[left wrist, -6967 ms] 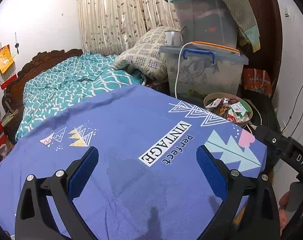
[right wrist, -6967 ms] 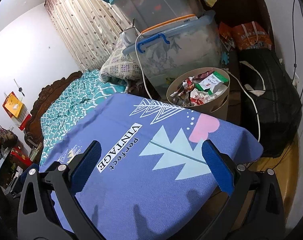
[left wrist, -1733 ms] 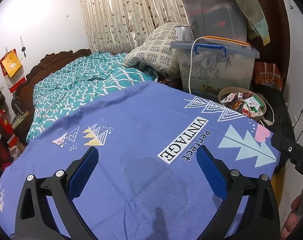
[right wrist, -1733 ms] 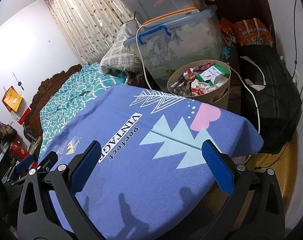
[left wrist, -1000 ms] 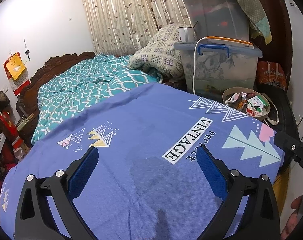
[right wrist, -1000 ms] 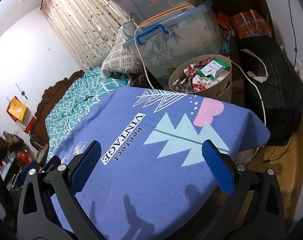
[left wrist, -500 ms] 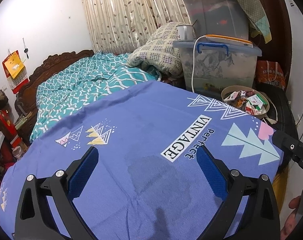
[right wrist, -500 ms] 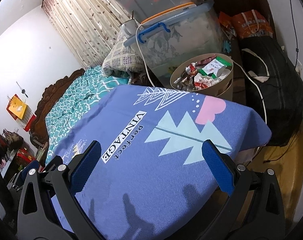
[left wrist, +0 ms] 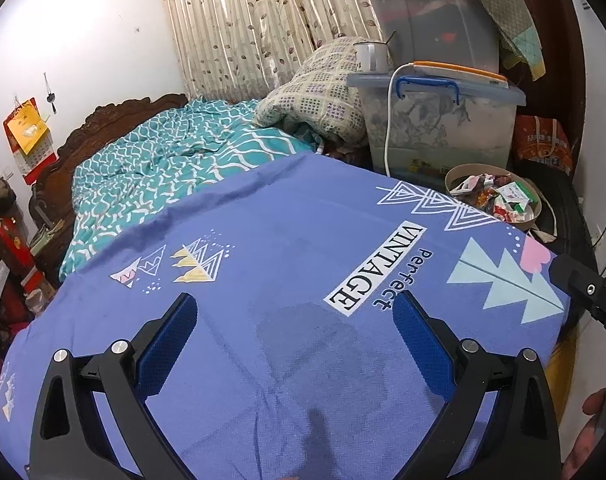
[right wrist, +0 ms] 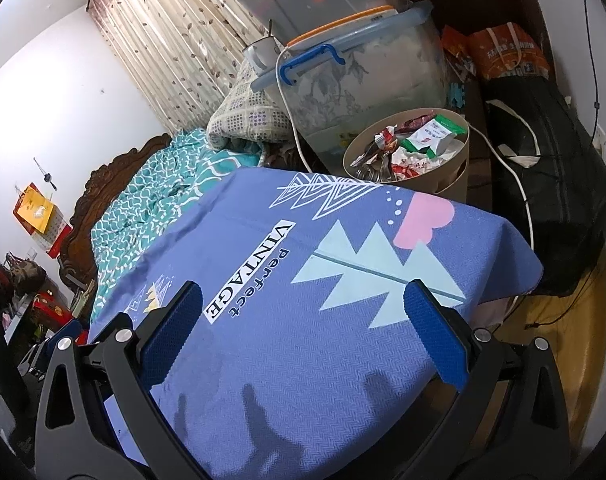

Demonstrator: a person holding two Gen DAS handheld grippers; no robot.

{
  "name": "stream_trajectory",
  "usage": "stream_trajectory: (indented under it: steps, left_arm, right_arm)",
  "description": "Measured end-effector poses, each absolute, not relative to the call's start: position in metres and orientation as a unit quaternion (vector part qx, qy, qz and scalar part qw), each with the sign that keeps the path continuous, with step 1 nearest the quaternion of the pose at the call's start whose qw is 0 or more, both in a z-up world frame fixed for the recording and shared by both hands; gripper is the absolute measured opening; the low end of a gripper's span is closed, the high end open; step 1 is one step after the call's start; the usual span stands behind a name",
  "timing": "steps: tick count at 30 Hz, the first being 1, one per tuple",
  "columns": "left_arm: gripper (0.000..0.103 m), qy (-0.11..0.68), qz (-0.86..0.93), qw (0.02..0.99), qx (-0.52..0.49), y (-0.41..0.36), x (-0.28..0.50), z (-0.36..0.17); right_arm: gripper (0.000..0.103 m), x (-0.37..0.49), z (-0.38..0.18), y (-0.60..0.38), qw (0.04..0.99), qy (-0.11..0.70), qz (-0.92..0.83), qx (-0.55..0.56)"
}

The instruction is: Collect trash

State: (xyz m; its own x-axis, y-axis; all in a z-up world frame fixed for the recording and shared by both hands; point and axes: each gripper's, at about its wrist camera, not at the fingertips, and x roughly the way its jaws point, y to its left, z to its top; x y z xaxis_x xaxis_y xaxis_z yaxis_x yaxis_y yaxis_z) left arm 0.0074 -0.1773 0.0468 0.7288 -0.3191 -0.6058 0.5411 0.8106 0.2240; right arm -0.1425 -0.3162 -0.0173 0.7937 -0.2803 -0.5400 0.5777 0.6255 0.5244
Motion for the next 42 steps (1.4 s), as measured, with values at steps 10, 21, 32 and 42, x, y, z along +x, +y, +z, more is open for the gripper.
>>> stream_trajectory:
  steps: [10,21,32,42]
  left_arm:
    - [0.095,0.279,-0.229,0.908,0.213,-0.184,0.004,0.045]
    - [0.095,0.283,-0.230,0.906,0.213,-0.185,0.004,0.045]
    - [0.095,0.274,-0.227,0.909,0.219,-0.189,0.001,0.047]
    - [0.095,0.282,-0.224,0.907,0.218,-0.190,0.004,0.044]
  right_arm:
    - [0.100,-0.142,-0.020,-0.320,0.876,0.208,-0.245,0.359]
    - [0.100,-0.143,-0.020,-0.320,0.876,0.207,-0.246,0.359]
    - [0.100,-0.148,-0.012,-0.324,0.880,0.199,-0.250,0.351]
    - [0.100,-0.146,-0.011,-0.322,0.882,0.201,-0.251,0.344]
